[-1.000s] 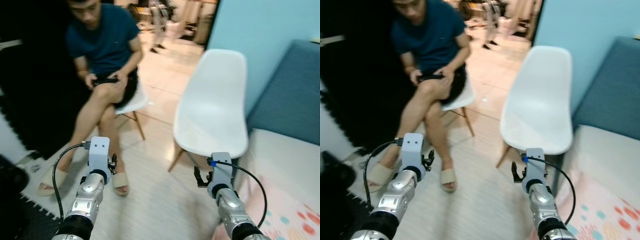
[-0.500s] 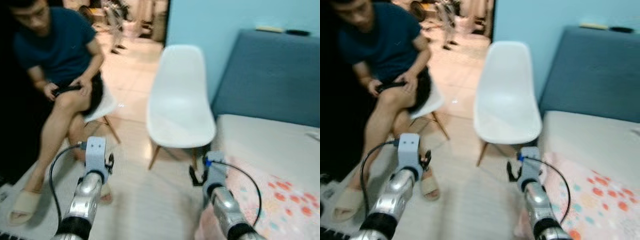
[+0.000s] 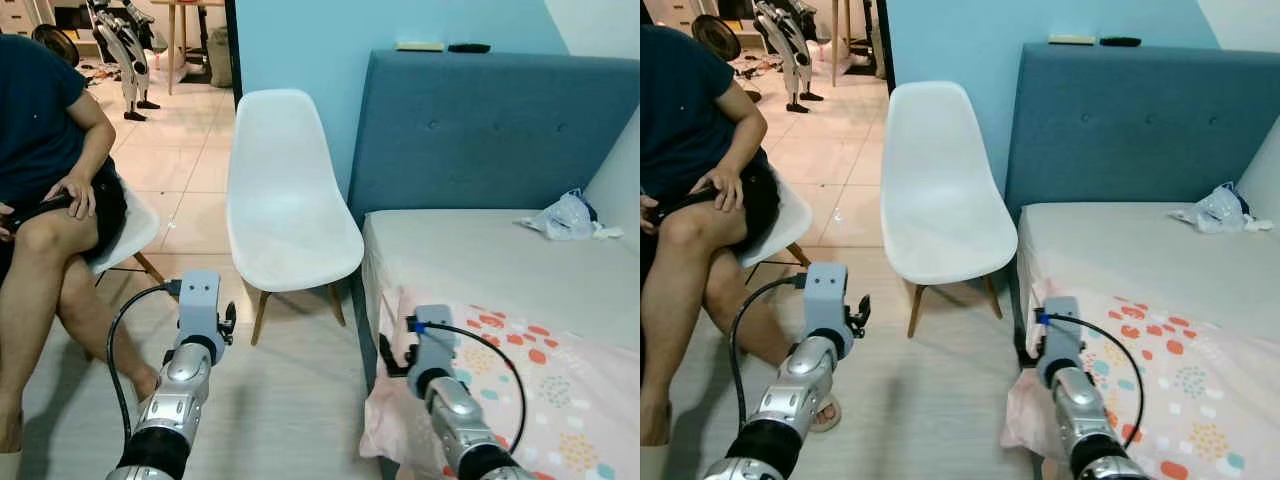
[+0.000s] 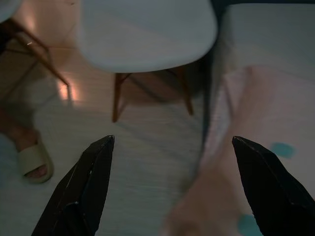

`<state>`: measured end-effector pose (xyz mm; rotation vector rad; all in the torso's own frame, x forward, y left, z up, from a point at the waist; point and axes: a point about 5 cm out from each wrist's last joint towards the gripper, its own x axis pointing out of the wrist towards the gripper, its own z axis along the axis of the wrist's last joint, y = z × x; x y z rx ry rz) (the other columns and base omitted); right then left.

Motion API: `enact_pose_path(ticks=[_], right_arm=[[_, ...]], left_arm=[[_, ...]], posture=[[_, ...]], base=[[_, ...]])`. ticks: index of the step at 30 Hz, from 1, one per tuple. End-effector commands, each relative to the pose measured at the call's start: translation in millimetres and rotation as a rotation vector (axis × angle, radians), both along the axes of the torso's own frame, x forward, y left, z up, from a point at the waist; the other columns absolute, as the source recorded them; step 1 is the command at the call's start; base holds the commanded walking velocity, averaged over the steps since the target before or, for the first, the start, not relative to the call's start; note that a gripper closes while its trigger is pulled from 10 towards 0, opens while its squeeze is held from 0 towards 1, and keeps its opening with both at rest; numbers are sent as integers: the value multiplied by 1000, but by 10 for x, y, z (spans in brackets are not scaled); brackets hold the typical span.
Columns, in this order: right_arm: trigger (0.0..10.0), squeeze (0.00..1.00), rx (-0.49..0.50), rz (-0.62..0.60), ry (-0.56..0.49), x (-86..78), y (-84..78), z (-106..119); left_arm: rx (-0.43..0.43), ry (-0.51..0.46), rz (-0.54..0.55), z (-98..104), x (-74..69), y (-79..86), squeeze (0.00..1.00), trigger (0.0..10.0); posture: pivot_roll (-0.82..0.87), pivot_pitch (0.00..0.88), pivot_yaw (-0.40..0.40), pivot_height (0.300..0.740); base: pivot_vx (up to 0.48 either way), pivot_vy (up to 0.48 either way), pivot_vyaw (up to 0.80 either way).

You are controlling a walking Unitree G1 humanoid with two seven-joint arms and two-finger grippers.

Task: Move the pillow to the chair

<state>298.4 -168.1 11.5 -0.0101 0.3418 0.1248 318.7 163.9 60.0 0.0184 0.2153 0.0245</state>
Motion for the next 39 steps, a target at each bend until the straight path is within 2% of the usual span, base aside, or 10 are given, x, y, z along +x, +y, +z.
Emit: enact_pose_path(ticks=[1, 7, 39], right_arm=[[10000, 0, -13, 2, 8, 2, -33, -2], [10000, 0, -9, 10, 0, 12, -33, 14], [10000, 0, -2, 4, -7, 10, -15, 14]], left_arm=[[-6, -7, -9, -21, -21, 2, 0, 10000], [-35, -20, -9, -18, -29, 14, 0, 10000], [-26, -22, -15, 7, 11, 43, 0, 10000]], posture=[[0, 42, -17, 740], [-4, 44, -15, 740], [-1, 42, -3, 740]], base=[[0, 0, 0], [147, 0, 0], [295, 0, 0]])
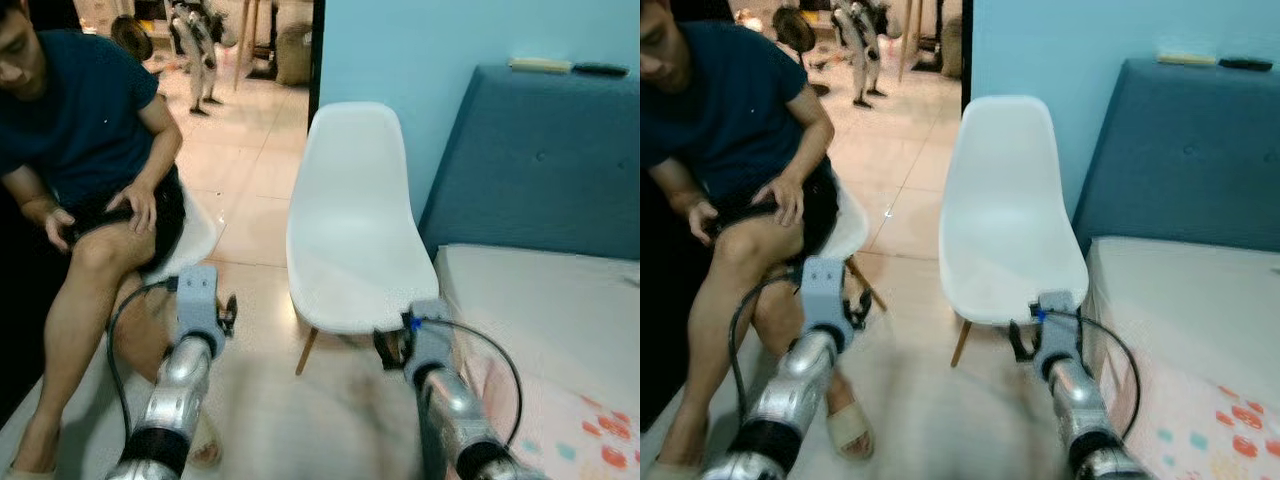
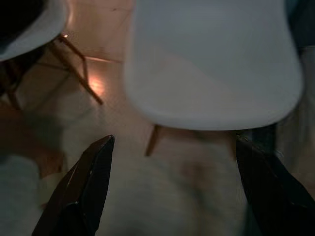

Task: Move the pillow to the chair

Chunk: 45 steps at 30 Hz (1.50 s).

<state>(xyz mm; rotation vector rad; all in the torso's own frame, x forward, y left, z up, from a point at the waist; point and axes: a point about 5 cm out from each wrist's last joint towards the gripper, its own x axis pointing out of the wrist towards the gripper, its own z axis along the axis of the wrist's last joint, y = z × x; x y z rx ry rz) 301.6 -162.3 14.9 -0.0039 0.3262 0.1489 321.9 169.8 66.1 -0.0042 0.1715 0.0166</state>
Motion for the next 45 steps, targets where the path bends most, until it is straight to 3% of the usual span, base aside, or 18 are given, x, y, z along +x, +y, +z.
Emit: enact_pose_path(ticks=[1, 14, 31, 40, 45], right_arm=[[10000, 0, -12, -22, 9, -24, -75, -22], [10000, 0, 7, -59, 3, -27, -122, -17], [10000, 0, 1, -51, 1, -34, -124, -20], [10000, 0, 12, -68, 1, -51, -133, -33], [10000, 0, 32, -99, 6, -42, -174, -26]], left_arm=[[-2, 22, -10, -53, -20, -18, 0, 10000], [1, 20, -22, -41, 1, -27, 0, 10000], [1, 21, -33, -46, 12, -61, 0, 10000], [24, 68, -40, -117, 3, -96, 0, 10000], [24, 66, -32, -114, 10, -90, 0, 10000]], posture=[[-1, 42, -1, 740], [-5, 40, 8, 740], [-9, 32, 10, 740], [-18, 16, 9, 740], [-19, 5, 5, 740]], base=[[274, 0, 0], [270, 0, -588], [259, 0, 0], [0, 0, 0], [0, 0, -800]])
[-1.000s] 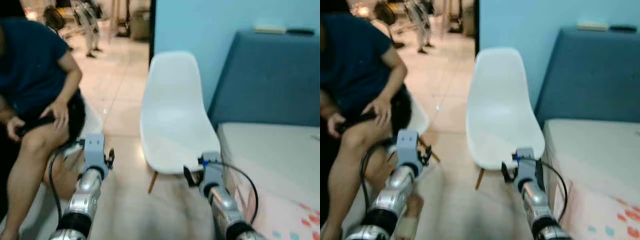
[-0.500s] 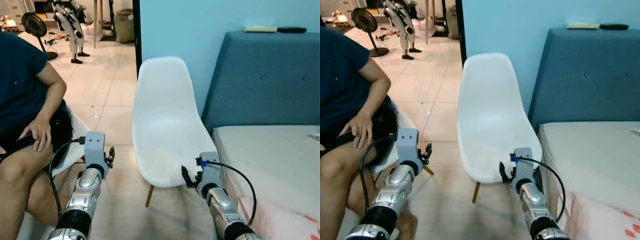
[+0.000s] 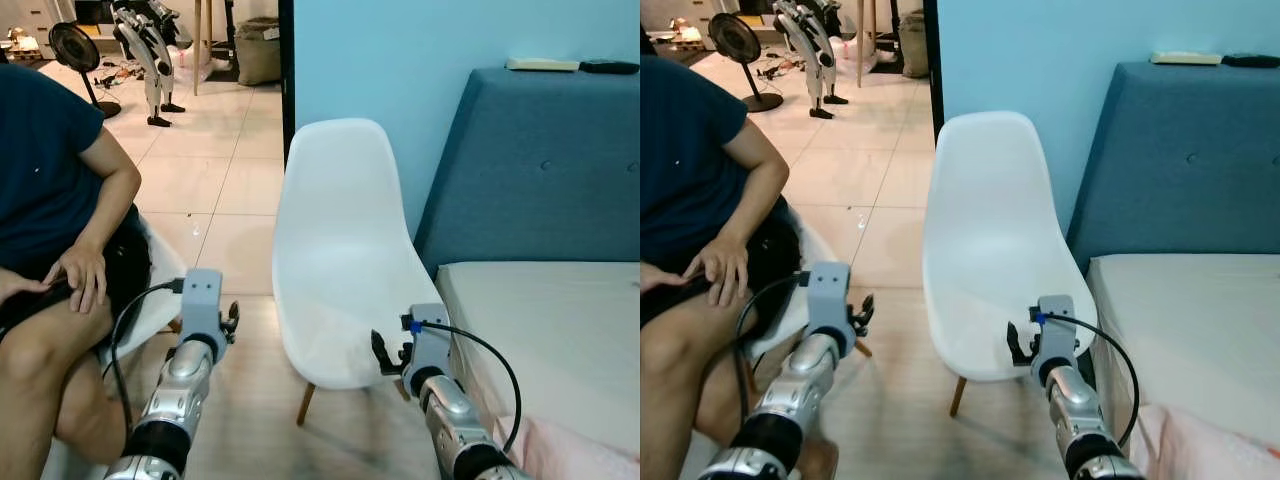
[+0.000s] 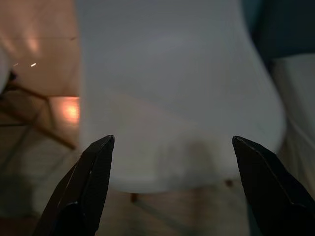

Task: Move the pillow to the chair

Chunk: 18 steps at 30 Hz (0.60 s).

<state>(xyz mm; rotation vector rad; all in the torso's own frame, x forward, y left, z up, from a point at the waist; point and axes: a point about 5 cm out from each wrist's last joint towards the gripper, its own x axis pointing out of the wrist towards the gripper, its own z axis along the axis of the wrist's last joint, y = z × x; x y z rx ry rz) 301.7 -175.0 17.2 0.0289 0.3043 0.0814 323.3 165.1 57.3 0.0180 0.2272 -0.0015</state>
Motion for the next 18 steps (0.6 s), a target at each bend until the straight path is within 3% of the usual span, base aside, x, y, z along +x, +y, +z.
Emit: enact_pose_path(ticks=[1, 10, 18], right_arm=[[10000, 0, -3, -30, 27, -41, -65, -48], [10000, 0, -32, -31, 30, -28, -95, -34], [10000, 0, -80, 33, 28, -7, -107, -3]], left_arm=[[2, 8, -10, -22, -1, -45, 0, 10000], [-1, 7, -4, -34, -8, -61, 0, 10000], [-31, 9, 46, -101, -85, -122, 0, 10000]], posture=[[-20, 2, 3, 740], [-29, 5, -8, 740], [-55, 38, -82, 740]], base=[[0, 0, -800], [0, 0, -800], [0, 0, -800]])
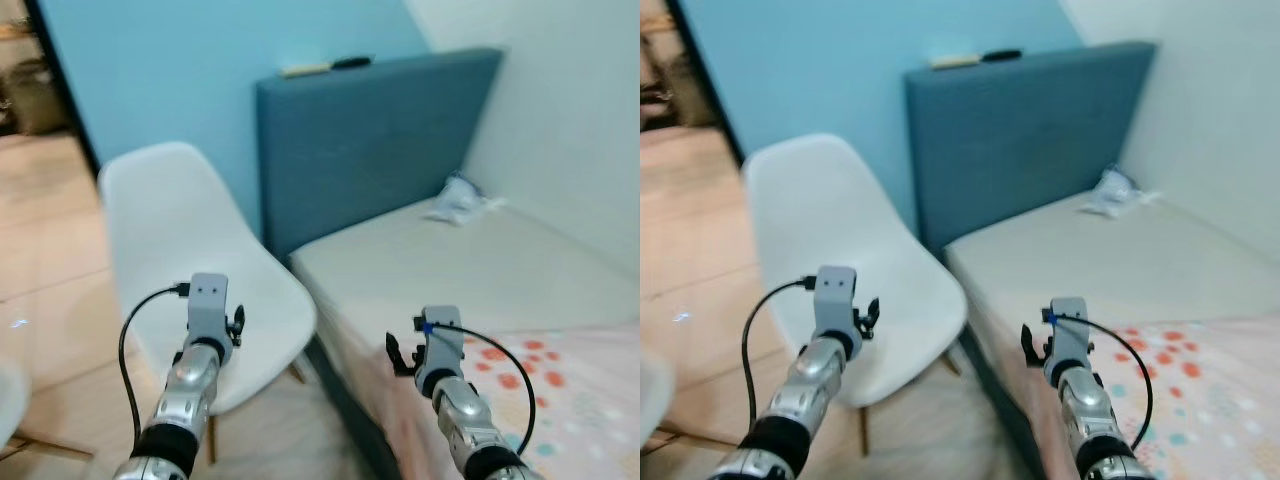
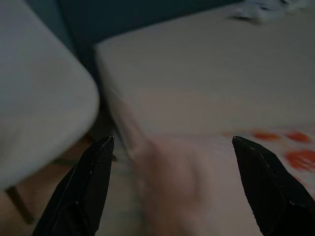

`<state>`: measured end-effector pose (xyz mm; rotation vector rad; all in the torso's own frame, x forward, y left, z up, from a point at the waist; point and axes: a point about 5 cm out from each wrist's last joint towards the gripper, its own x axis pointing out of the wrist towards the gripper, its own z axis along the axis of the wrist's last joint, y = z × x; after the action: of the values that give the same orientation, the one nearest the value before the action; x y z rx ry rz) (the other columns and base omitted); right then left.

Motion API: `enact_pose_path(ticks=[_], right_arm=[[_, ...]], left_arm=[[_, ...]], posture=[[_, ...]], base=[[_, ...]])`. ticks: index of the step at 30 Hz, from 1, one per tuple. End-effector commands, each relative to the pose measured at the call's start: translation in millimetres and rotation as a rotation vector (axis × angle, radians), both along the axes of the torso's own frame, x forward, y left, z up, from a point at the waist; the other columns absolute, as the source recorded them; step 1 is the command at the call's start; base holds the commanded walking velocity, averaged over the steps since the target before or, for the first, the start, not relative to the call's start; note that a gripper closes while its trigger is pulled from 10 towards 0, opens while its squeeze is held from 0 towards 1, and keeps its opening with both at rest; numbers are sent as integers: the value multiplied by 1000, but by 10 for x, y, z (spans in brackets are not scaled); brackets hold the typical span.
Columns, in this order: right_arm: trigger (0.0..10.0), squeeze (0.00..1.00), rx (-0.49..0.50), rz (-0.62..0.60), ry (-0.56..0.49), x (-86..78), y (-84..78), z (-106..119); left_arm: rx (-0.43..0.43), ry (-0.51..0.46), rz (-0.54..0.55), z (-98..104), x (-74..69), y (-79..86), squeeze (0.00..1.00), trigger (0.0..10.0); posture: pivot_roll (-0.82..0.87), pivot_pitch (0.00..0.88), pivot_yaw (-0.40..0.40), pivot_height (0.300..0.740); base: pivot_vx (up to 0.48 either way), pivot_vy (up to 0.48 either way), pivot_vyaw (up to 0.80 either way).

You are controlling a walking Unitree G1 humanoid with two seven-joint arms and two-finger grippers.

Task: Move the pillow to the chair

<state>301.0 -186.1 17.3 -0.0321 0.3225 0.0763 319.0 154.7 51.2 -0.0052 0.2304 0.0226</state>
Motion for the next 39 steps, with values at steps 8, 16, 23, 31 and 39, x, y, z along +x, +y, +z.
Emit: enact_pose_path(ticks=[8, 16, 23, 31, 39], right_arm=[[10000, 0, -57, 71, 32, 4, -45, 0], [10000, 0, -36, 42, 44, -29, -4, -49], [10000, 0, -20, -3, 44, -89, -23, -97], [10000, 0, 1, -59, 36, -129, -64, -117], [10000, 0, 4, -94, 15, -119, -97, -90]], left_arm=[[-22, 0, 58, -76, -124, -12, 0, 10000], [12, 1, 73, -43, -94, 137, 0, 10000], [22, -7, 38, 14, -32, 99, 0, 10000], [18, 4, -2, 13, -3, 45, 0, 10000], [21, -10, -17, 58, 43, 31, 0, 10000]], posture=[[-37, 50, -110, 740], [-32, 51, -74, 740], [-40, 53, -31, 740], [-55, 61, 5, 740], [-61, 64, 25, 740]], base=[[0, 0, -800], [0, 0, -800], [0, 0, -800], [0, 0, -800], [0, 0, -800]])
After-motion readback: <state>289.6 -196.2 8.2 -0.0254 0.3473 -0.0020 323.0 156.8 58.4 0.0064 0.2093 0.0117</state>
